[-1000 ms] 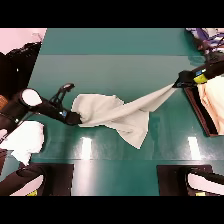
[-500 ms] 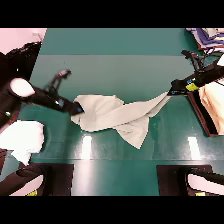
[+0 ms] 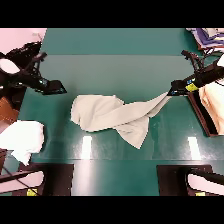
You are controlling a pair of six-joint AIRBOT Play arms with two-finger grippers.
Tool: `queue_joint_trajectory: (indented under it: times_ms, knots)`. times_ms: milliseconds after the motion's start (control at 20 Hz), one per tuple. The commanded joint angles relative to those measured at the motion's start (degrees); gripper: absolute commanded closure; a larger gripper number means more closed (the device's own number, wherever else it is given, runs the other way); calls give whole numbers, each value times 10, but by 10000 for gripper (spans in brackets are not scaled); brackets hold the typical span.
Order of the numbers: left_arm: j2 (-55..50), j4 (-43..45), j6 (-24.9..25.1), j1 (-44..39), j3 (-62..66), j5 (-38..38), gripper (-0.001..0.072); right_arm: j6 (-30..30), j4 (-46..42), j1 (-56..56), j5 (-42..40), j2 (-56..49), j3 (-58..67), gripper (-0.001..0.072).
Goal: Fold the shirts.
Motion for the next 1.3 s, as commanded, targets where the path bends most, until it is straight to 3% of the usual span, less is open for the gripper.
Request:
queue_joint_trajectory:
  times_ms: [0, 100, 550, 600, 650, 950, 1250]
  knots:
    - [-103, -60, 8, 14, 5, -14, 209, 0, 4, 0, 2, 0, 0, 695]
    - [-137, -92, 30, 14, 5, -21, 209, 0, 4, 1, 1, 0, 0, 695]
    - [-158, -81, 27, -42, 4, 52, 212, 0, 4, 2, 22, 0, 0, 695]
    - [-158, -81, 27, -41, 4, 51, 400, 0, 4, 2, 21, 0, 0, 695]
    - [-157, -82, 29, -40, 4, 46, 666, 0, 4, 2, 19, 0, 0, 695]
    - [-69, -71, 29, -39, 80, 52, 680, 0, 2, -13, -10, 35, 18, 695]
    - [108, -3, 29, -39, 266, 47, 679, 0, 3, -48, -33, 87, 213, 695]
